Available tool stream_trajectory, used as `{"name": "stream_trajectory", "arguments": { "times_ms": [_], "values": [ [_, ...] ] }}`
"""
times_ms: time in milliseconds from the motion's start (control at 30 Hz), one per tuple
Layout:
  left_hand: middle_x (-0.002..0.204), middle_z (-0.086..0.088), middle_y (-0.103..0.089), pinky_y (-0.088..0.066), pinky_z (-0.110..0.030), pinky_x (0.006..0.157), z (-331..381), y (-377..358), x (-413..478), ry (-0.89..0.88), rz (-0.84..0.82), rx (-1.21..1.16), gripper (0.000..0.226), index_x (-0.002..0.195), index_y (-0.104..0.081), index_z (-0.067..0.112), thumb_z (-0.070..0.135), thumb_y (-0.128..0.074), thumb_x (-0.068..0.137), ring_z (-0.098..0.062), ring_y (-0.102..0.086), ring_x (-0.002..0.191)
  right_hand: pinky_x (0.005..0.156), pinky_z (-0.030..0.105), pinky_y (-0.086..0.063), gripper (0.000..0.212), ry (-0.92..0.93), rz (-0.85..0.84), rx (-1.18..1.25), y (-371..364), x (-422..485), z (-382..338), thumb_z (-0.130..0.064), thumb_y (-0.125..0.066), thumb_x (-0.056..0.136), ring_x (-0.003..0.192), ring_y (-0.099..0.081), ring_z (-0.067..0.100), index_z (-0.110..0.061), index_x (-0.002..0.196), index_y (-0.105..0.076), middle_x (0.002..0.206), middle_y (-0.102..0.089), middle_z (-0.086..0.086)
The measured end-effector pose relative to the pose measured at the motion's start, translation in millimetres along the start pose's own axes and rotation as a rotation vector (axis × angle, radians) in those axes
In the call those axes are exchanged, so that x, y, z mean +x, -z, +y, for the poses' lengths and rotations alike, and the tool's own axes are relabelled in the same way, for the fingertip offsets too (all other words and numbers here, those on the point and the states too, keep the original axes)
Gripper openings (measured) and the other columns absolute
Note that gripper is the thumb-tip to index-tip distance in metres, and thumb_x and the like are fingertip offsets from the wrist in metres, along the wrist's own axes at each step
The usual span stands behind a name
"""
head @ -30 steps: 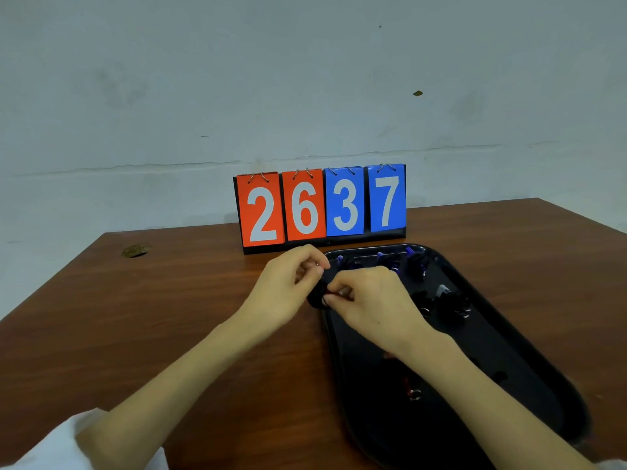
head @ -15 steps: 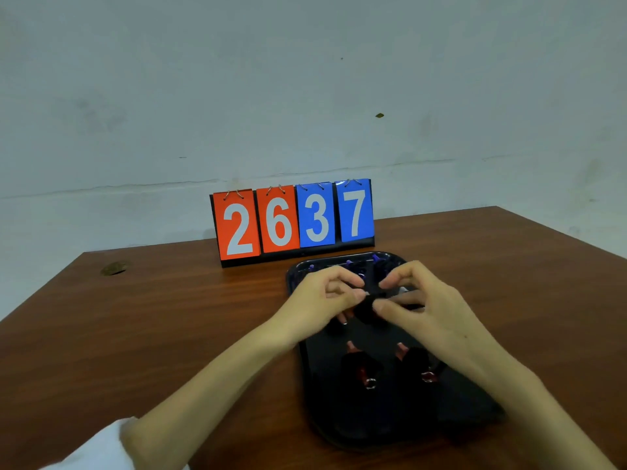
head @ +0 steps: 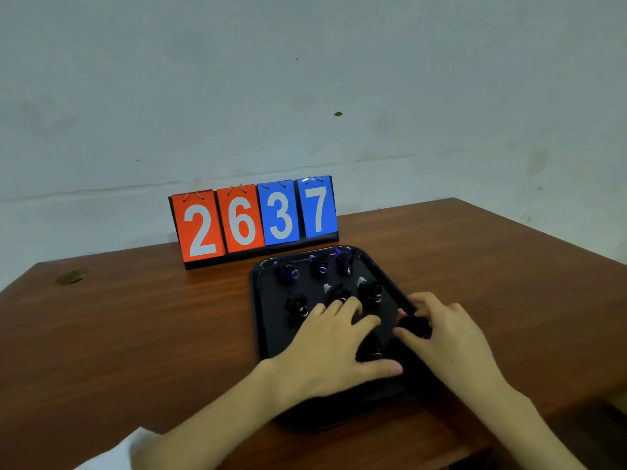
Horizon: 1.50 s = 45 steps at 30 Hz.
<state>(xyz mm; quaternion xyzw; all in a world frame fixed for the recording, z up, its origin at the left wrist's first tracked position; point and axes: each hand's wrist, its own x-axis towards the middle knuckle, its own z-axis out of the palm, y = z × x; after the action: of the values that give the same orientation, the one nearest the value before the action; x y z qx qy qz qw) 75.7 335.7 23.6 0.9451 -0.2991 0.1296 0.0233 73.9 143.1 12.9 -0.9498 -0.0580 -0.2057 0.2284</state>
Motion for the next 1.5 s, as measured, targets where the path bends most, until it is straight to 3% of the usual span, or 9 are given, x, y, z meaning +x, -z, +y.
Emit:
{"name": "stream_trajectory", "arguments": {
  "times_ms": [267,500,667,800,867,967,1133,1333,1500],
  "values": [
    [0.117,0.004,-0.048,-0.038,-0.027,0.090,-7.4,-7.4,3.1,-0.002,0.050,-0.101,0.044,0.129,-0.046,0.022,0.041,-0.045,0.090,-0.014,-0.046,0.106,0.082,0.030,-0.047,0.060,-0.044,-0.035,-0.005,-4.0,-3.2,-2.7,-0.054,-0.065,0.076,0.103,-0.051,0.014,-0.030,0.127,-0.046,0.109,-0.062,-0.011],
    [0.134,0.012,-0.044,-0.033,-0.030,0.098,-15.6,4.4,-2.7,0.024,0.053,-0.135,0.061,0.141,-0.029,0.032,0.059,-0.042,0.089,-0.010,-0.041,0.116,0.074,0.024,-0.047,0.041,-0.116,-0.042,0.245,3.0,15.8,1.9,-0.052,-0.058,0.082,0.091,-0.058,0.007,-0.025,0.112,-0.061,0.095,-0.064,-0.013],
    [0.116,0.007,-0.049,-0.040,-0.026,0.087,-59.0,22.2,-21.4,0.362,0.229,-0.278,0.034,0.122,-0.053,0.024,0.041,-0.048,0.093,-0.009,-0.050,0.102,0.078,0.027,-0.043,0.029,-0.147,-0.164,0.211,1.4,68.4,3.6,-0.036,-0.053,0.090,0.099,-0.059,0.017,-0.017,0.110,-0.062,0.107,-0.066,-0.001],
    [0.115,0.000,-0.054,-0.046,-0.024,0.076,-109.0,19.9,-45.7,0.678,0.119,-0.193,0.032,0.119,-0.057,0.017,0.034,-0.048,0.094,-0.010,-0.055,0.090,0.079,0.028,-0.042,0.028,-0.187,-0.273,0.133,-13.7,98.9,3.7,-0.030,-0.055,0.090,0.103,-0.060,0.025,-0.012,0.111,-0.061,0.112,-0.065,0.006],
    [0.105,-0.003,-0.063,-0.050,-0.025,0.072,-121.8,15.5,-47.1,0.777,0.056,-0.313,0.034,0.122,-0.056,0.013,0.032,-0.050,0.094,-0.012,-0.059,0.083,0.076,0.029,-0.045,0.024,-0.205,-0.292,0.097,-18.4,106.8,3.8,-0.026,-0.057,0.089,0.098,-0.061,0.027,-0.011,0.107,-0.063,0.108,-0.066,0.008],
    [0.082,-0.006,-0.066,-0.053,-0.024,0.050,-123.9,10.2,-40.4,0.865,0.029,-0.650,0.038,0.128,-0.051,0.006,0.023,-0.053,0.094,-0.016,-0.062,0.057,0.072,0.032,-0.049,0.015,-0.231,-0.328,0.036,-24.3,112.4,5.9,-0.017,-0.061,0.085,0.089,-0.063,0.028,-0.011,0.097,-0.066,0.099,-0.069,0.010],
    [0.087,-0.020,-0.064,-0.053,-0.024,0.043,-118.6,14.9,-30.0,0.970,0.062,-1.036,0.042,0.128,-0.045,-0.008,0.002,-0.058,0.089,-0.023,-0.065,0.057,0.074,0.038,-0.055,0.015,-0.230,-0.320,0.015,-28.9,114.6,6.2,-0.008,-0.062,0.081,0.083,-0.065,0.030,-0.008,0.094,-0.069,0.092,-0.070,0.013],
    [0.083,-0.018,-0.066,-0.054,-0.025,0.046,-116.5,21.0,-29.5,0.967,-0.016,-1.194,0.022,0.109,-0.057,-0.006,-0.001,-0.057,0.088,-0.022,-0.066,0.064,0.062,0.031,-0.054,0.016,-0.264,-0.352,0.074,-10.0,108.3,3.4,-0.003,-0.062,0.081,0.074,-0.066,0.027,-0.007,0.093,-0.071,0.082,-0.067,0.010],
    [0.071,-0.018,-0.059,-0.052,-0.024,0.041,-94.7,24.2,-17.0,0.888,-0.026,-1.284,0.015,0.104,-0.054,-0.006,-0.005,-0.053,0.089,-0.014,-0.060,0.040,0.073,0.035,-0.054,0.020,-0.312,-0.287,0.024,21.7,81.9,14.8,-0.004,-0.063,0.078,0.081,-0.065,0.026,-0.004,0.096,-0.072,0.089,-0.070,0.012]
  ]
}}
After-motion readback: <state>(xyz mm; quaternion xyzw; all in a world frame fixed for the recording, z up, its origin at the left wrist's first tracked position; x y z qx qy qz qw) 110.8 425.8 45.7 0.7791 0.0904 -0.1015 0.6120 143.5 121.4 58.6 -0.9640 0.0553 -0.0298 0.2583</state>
